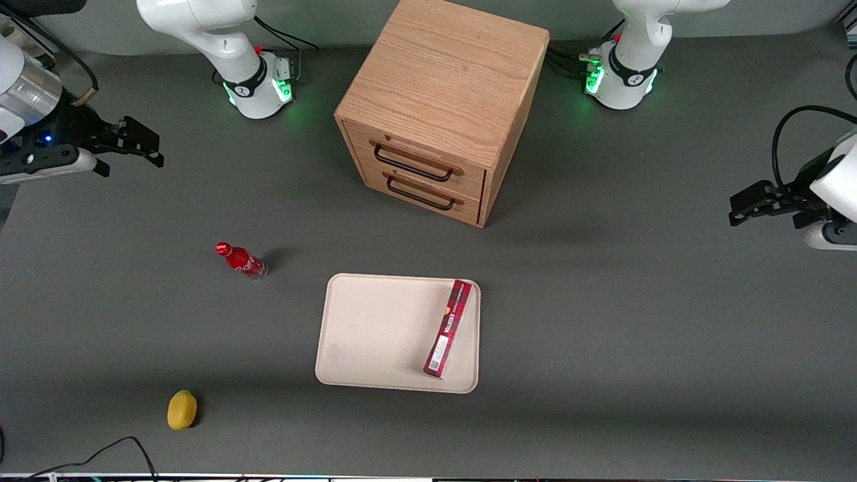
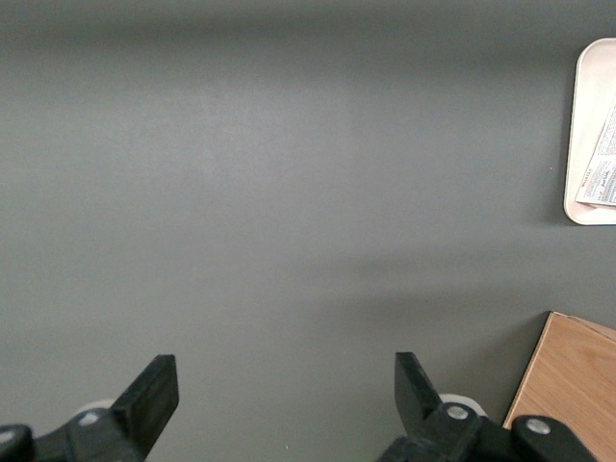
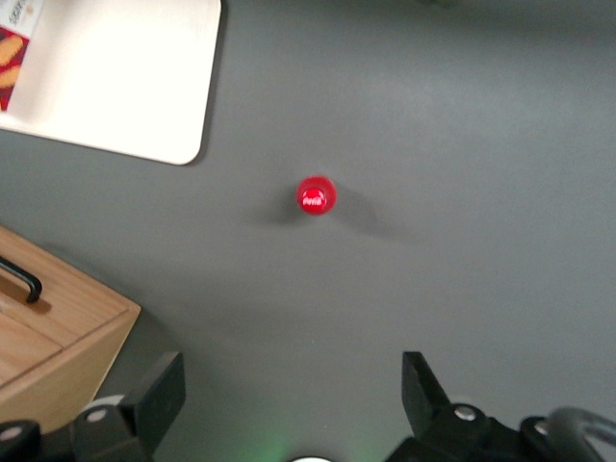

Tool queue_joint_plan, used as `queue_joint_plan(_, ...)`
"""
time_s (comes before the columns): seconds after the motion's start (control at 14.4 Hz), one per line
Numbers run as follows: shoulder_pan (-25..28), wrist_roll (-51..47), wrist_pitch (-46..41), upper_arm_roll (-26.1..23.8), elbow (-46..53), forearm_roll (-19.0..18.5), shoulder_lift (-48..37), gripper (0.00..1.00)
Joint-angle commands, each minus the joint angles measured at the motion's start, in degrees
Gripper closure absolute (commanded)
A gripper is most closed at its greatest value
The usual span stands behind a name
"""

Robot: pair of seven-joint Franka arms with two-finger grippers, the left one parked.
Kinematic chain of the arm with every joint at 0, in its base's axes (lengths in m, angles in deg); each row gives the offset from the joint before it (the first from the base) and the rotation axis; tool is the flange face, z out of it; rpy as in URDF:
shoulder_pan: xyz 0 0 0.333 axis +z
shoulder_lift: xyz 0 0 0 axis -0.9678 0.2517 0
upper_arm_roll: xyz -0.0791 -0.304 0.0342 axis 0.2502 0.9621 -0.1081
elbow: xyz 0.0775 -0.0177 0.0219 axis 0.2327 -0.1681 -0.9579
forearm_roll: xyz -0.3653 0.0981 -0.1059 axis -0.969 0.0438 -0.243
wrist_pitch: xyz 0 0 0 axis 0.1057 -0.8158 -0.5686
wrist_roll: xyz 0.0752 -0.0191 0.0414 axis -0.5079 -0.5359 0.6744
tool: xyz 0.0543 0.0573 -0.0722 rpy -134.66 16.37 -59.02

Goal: Place coke bottle on tray
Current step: 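Move the open right gripper down toward the red Coca-Cola bottle's cap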

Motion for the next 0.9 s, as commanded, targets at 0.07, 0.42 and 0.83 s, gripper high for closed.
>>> queue_joint_plan(0.07, 0.63, -1.64, -2.39, 0.72, 4.48, 0.77, 3.33, 0.00)
queue_joint_plan(0.42, 0.45, -2.26, -2.93, 0.46, 1.34, 0.59, 4.29, 0.00)
queue_joint_plan(0.83, 0.63, -1.56, 19.80, 0.19, -17.19, -0.63, 4.12, 0.00)
